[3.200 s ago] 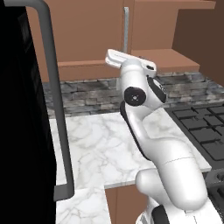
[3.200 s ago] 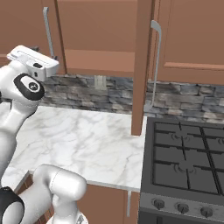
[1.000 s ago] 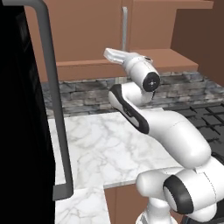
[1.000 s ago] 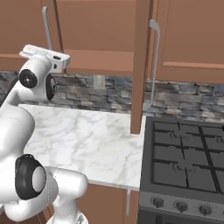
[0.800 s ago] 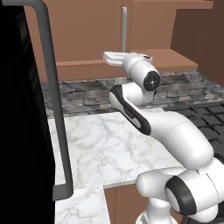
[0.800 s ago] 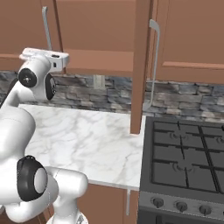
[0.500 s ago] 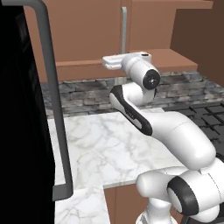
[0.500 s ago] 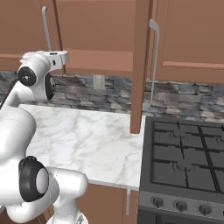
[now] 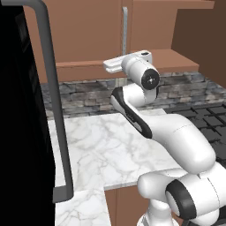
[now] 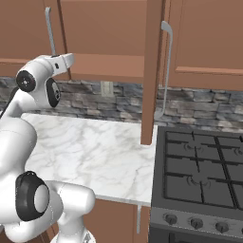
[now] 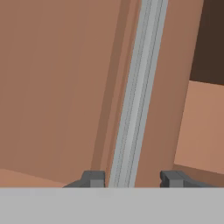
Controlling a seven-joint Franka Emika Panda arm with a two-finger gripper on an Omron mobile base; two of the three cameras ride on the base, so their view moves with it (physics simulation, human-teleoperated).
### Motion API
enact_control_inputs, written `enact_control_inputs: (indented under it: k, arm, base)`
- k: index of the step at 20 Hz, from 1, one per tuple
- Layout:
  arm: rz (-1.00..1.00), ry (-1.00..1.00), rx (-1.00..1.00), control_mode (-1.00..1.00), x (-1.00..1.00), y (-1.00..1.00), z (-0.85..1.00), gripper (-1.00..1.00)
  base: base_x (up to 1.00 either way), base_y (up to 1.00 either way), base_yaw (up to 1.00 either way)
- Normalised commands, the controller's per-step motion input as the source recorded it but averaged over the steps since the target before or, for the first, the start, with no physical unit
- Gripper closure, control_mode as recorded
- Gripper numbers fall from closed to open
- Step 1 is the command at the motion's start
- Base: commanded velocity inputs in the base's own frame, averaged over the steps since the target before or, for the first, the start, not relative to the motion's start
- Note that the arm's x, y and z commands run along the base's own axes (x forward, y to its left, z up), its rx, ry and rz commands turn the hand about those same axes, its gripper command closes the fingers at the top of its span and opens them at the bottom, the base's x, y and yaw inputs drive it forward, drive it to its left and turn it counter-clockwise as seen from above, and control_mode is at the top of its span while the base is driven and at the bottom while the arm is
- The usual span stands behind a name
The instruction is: Open the cabinet, retrieve the rolling pin, and place it next to the meat on the cutting board to prepare for tenderizing.
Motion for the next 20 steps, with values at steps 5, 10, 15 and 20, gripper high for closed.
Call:
enact_control_inputs:
  k: [5, 10, 15, 20]
  arm:
    - [-0.01, -0.05, 0.0, -1.0, -0.09, 0.16, 0.0, 1.0]
    - [0.0, -0.17, 0.0, -1.0, -0.36, 0.26, 0.0, 1.0]
    - [0.0, -0.21, 0.0, -1.0, -0.47, 0.3, 0.0, 1.0]
    - [0.0, -0.19, 0.0, -1.0, -0.49, 0.37, 0.0, 1.0]
  base:
    - [0.0, 0.0, 0.0]
    - [0.0, 0.0, 0.0]
    - [0.0, 0.0, 0.0]
    - [0.0, 0.0, 0.0]
